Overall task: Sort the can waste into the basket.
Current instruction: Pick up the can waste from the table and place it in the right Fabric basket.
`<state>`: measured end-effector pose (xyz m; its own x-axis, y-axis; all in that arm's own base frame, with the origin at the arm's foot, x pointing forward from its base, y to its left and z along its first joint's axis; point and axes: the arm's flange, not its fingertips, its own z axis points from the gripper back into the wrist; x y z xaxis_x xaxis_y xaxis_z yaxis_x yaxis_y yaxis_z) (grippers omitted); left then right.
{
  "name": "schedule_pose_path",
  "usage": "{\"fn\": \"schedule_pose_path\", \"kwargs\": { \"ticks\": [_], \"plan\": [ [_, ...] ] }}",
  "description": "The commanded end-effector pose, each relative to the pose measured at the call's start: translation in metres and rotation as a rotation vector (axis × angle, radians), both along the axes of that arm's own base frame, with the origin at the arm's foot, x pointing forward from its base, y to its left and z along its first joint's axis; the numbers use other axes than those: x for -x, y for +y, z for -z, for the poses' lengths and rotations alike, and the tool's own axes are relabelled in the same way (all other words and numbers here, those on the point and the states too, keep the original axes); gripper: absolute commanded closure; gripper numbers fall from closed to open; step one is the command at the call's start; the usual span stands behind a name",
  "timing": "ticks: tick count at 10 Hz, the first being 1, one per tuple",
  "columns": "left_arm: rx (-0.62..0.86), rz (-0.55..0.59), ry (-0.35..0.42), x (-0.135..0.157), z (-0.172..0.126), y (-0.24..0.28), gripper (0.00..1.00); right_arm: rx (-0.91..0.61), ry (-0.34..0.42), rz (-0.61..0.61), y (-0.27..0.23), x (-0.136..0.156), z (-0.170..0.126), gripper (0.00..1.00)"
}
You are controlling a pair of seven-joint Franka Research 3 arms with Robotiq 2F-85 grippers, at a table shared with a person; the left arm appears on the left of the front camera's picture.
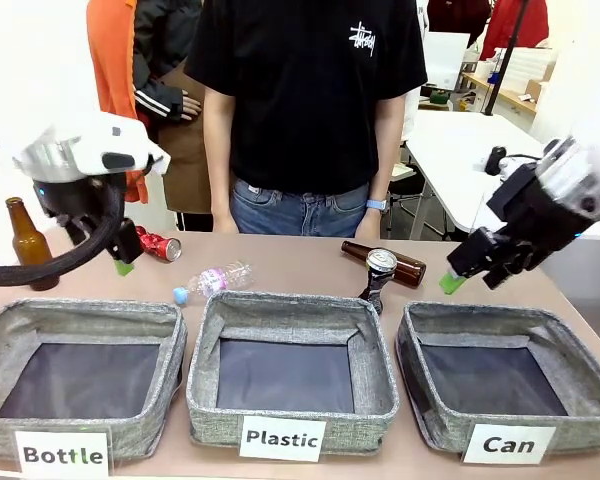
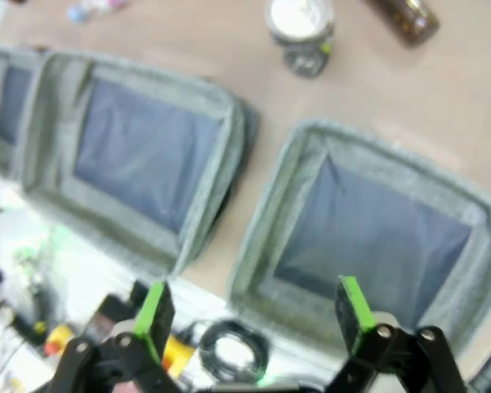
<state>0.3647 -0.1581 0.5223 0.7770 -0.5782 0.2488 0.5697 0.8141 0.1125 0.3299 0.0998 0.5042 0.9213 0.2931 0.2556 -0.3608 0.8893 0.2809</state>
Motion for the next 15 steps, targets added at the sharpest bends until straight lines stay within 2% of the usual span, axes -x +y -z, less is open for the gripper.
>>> {"fn": "schedule_pose_path", "kwargs": {
  "ticks": [1, 2, 3, 4, 6, 7, 9, 10, 11, 12, 13, 14, 15],
  "plan": [
    [0.313, 0.222, 0.083, 0.041, -0.037, 0.044, 0.0, -0.177, 0.167, -0.033, -0.046, 0.036, -0.044, 0.0],
    [0.489, 0.301, 0.149, 0.054, -0.034, 0.074, 0.0, -0.303, 0.241, -0.008, -0.074, 0.047, -0.053, 0.0],
    [0.636, 0.284, 0.187, 0.069, -0.034, 0.124, 0.0, -0.505, 0.338, 0.035, -0.109, 0.059, -0.062, 0.0],
    [0.748, 0.233, 0.185, 0.066, -0.026, 0.171, 0.0, -0.691, 0.356, 0.019, -0.15, 0.066, -0.064, 0.0],
    [0.95, 0.057, 0.185, 0.076, -0.001, 0.258, 0.0, -0.933, 0.313, 0.008, -0.228, 0.084, -0.048, 0.0],
    [1.05, -0.019, 0.188, 0.078, 0.023, 0.299, 0.0, -1.041, 0.283, -0.004, -0.271, 0.083, -0.025, 0.0],
    [1.252, -0.168, 0.177, 0.089, 0.057, 0.326, 0.0, -1.237, 0.234, 0.056, -0.327, 0.08, 0.028, 0.0],
    [1.325, -0.198, 0.189, 0.074, 0.069, 0.323, 0.0, -1.292, 0.207, 0.106, -0.343, 0.08, 0.048, 0.0],
    [1.378, -0.231, 0.2, 0.079, 0.071, 0.326, 0.0, -1.344, 0.199, 0.145, -0.349, 0.086, 0.063, 0.0],
    [1.405, -0.277, 0.226, 0.077, 0.079, 0.307, 0.0, -1.35, 0.18, 0.213, -0.356, 0.09, 0.071, 0.0],
    [1.34, -0.297, 0.254, 0.062, 0.076, 0.292, 0.0, -1.314, 0.13, 0.253, -0.352, 0.088, 0.072, 0.0],
    [1.374, -0.276, 0.224, 0.077, 0.085, 0.329, 0.0, -1.335, 0.206, 0.206, -0.348, 0.094, 0.082, 0.0],
    [1.374, -0.276, 0.224, 0.077, 0.085, 0.329, 0.0, -1.335, 0.206, 0.206, -0.348, 0.094, 0.082, 0.0]
  ]
}}
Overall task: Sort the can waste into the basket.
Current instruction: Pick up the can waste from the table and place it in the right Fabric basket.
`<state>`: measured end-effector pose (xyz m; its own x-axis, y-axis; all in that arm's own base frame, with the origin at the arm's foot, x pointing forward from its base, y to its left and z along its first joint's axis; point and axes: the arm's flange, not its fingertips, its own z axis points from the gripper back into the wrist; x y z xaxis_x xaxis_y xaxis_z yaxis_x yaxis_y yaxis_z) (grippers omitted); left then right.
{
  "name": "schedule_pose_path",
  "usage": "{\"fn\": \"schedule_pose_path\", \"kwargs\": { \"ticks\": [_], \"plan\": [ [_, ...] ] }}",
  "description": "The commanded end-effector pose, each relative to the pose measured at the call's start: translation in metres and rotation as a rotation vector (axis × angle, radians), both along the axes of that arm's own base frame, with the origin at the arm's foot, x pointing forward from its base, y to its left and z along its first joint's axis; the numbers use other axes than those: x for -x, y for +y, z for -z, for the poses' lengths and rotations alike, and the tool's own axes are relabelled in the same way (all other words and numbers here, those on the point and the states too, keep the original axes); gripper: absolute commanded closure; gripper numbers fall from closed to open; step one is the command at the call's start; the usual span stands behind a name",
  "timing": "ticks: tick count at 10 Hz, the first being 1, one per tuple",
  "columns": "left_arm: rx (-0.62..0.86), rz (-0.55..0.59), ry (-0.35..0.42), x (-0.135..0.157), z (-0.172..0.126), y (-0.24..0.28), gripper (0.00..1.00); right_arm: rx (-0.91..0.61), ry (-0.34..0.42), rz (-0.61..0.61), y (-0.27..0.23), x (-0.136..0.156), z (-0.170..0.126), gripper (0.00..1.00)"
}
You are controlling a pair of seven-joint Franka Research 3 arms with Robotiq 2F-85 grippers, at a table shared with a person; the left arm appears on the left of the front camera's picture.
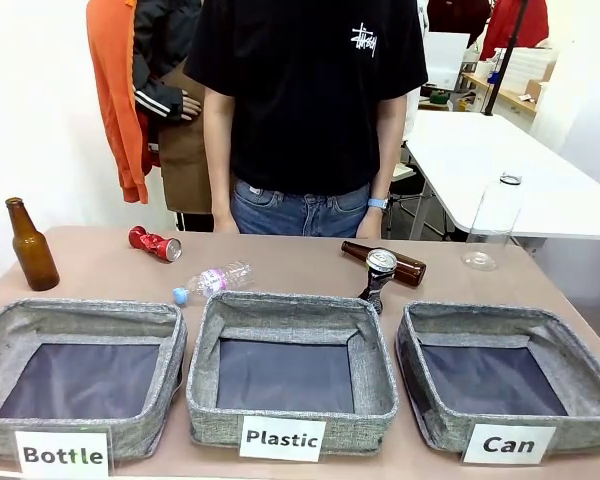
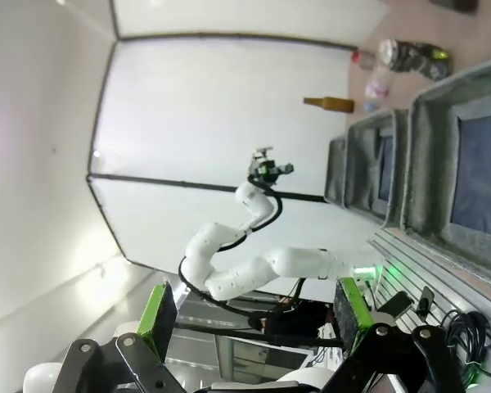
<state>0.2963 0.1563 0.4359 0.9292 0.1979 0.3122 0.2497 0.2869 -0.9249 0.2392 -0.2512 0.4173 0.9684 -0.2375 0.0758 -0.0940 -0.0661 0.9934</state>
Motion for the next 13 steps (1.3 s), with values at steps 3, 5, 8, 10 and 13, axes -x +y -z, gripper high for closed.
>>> {"fn": "schedule_pose_path", "kwargs": {
  "ticks": [3, 5, 8, 10, 13],
  "plan": [
    [-0.001, 0.004, -0.028, 0.008, -0.002, 0.014, 0.0, 0.003, -0.011, -0.026, 0.003, 0.003, -0.005, 0.0],
    [-0.001, 0.004, -0.028, 0.008, -0.002, 0.014, 0.0, 0.003, -0.011, -0.026, 0.003, 0.003, -0.005, 0.0],
    [-0.079, 0.018, -0.08, 0.016, -0.007, 0.005, 0.0, 0.003, -0.011, -0.026, 0.003, 0.003, -0.005, 0.0],
    [-0.289, 0.088, -0.062, -0.016, -0.031, -0.016, 0.0, 0.003, -0.011, -0.026, 0.003, 0.003, -0.005, 0.0],
    [-0.551, 0.113, -0.012, -0.078, -0.07, -0.076, 0.0, 0.003, -0.011, -0.026, 0.003, 0.003, -0.005, 0.0]
  ]
}}
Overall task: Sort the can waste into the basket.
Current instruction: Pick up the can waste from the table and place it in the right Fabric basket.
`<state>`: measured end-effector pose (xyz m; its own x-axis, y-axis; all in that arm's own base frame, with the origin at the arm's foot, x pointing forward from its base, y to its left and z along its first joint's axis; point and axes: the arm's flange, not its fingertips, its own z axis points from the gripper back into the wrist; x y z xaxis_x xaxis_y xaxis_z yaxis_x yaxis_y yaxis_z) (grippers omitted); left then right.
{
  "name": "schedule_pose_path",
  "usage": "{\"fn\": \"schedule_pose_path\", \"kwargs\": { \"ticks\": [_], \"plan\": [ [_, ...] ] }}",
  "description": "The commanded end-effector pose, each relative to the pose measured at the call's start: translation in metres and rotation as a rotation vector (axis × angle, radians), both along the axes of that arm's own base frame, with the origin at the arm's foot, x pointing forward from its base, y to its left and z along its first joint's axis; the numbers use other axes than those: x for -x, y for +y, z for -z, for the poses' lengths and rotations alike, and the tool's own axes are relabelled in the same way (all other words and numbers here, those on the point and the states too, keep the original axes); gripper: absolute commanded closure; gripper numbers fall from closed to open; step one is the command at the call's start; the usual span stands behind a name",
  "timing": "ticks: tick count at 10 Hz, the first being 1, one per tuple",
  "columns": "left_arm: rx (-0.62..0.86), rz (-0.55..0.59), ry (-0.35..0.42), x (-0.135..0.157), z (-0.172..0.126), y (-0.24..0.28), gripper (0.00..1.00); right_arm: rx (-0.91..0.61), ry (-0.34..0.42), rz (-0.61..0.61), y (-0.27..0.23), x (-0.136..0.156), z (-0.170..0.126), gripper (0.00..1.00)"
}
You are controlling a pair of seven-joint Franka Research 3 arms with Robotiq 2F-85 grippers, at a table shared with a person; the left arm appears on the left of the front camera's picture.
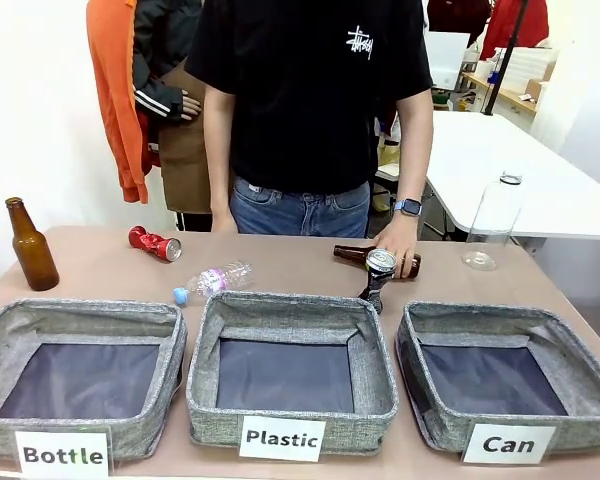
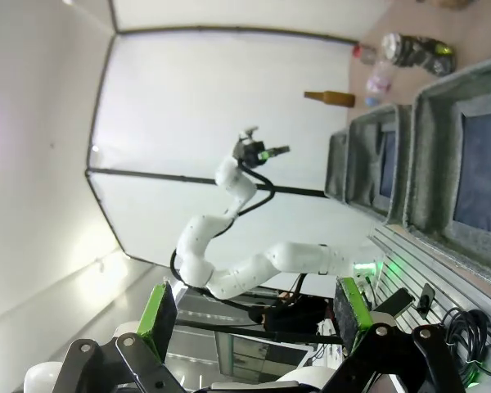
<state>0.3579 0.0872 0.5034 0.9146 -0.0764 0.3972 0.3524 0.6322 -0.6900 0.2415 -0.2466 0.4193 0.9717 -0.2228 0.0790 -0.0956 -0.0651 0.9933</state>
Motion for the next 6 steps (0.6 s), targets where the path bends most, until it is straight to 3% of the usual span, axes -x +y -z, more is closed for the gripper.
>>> {"fn": "schedule_pose_path", "kwargs": {
  "ticks": [1, 4, 5, 6],
  "plan": [
    [-0.191, -0.014, 0.046, -0.037, -0.012, -0.036, 0.0, 0.0, -0.008, -0.011, -0.002, 0.005, -0.003, 0.0],
    [-0.46, -0.096, 0.003, -0.088, -0.023, -0.099, 0.0, 0.0, -0.008, -0.011, -0.002, 0.005, -0.003, 0.0],
    [-0.515, -0.14, -0.007, -0.107, -0.021, -0.117, 0.0, 0.0, -0.008, -0.011, -0.002, 0.005, -0.003, 0.0],
    [-0.479, -0.144, -0.049, -0.116, -0.024, -0.125, 0.0, 0.0, -0.008, -0.011, -0.002, 0.005, -0.003, 0.0]
  ]
}}
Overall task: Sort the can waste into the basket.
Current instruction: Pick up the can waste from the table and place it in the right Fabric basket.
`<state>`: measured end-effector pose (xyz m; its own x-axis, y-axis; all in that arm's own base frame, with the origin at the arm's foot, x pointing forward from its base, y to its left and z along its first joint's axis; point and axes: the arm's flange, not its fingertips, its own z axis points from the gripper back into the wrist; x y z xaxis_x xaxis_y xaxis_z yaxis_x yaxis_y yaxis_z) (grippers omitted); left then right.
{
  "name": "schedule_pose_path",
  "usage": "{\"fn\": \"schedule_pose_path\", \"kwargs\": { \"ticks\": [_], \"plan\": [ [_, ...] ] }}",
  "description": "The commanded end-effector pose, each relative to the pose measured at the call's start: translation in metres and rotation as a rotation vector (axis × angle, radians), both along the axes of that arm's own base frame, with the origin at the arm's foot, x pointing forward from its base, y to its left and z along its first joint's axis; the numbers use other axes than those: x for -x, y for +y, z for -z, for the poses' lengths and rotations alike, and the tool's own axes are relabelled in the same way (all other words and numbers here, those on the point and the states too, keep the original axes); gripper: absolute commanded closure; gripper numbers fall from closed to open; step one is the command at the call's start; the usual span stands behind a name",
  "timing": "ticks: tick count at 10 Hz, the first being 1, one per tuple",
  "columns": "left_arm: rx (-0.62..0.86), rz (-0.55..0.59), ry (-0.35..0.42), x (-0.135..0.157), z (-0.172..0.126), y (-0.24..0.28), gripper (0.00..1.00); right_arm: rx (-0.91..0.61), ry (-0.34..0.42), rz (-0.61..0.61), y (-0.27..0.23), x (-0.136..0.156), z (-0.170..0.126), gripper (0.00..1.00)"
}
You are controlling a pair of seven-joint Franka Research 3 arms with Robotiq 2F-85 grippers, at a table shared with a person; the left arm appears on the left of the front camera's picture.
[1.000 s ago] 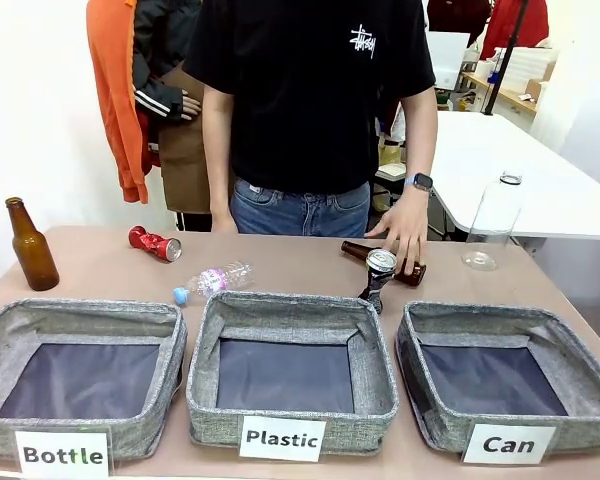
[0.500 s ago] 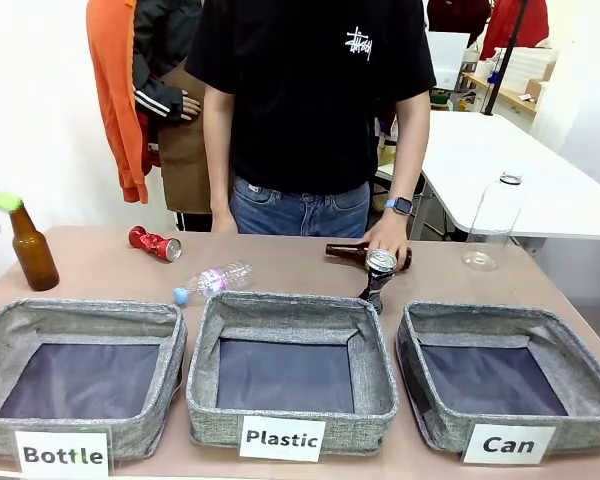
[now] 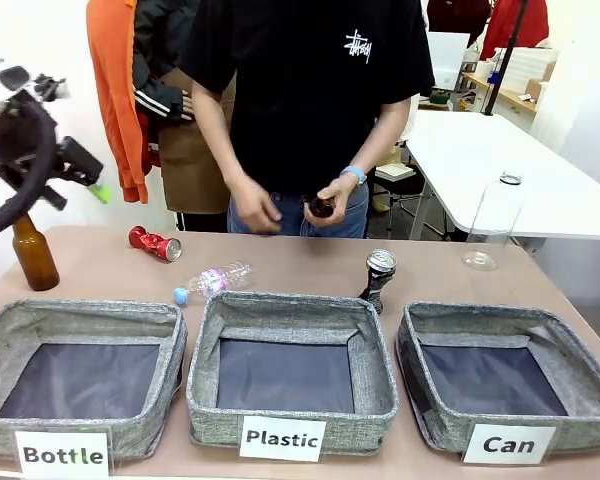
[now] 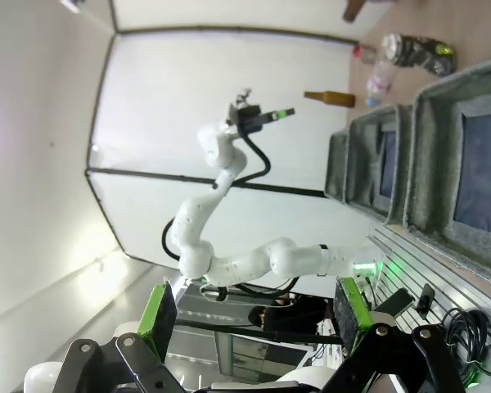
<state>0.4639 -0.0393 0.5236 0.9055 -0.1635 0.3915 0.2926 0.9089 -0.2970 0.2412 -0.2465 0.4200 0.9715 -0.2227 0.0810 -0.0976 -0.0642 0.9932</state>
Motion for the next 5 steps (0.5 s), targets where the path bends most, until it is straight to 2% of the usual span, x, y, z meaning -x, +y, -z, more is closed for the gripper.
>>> {"fn": "schedule_pose_path", "kwargs": {
  "ticks": [1, 2, 3, 4, 5],
  "plan": [
    [0.031, 0.023, 0.017, 0.015, -0.003, 0.011, 0.0, -0.001, -0.006, -0.011, -0.002, 0.005, -0.002, 0.0],
    [0.031, 0.023, 0.017, 0.015, -0.003, 0.011, 0.0, -0.001, -0.006, -0.011, -0.002, 0.005, -0.002, 0.0],
    [0.003, 0.002, 0.001, -0.004, 0.002, -0.003, 0.0, -0.001, -0.006, -0.011, -0.002, 0.005, -0.002, 0.0],
    [0.0, -0.005, -0.061, 0.004, 0.001, -0.002, 0.0, -0.001, -0.006, -0.011, -0.002, 0.005, -0.002, 0.0],
    [-0.002, -0.051, -0.042, -0.013, 0.001, -0.007, 0.0, -0.001, -0.006, -0.011, -0.002, 0.005, -0.002, 0.0]
  ]
}}
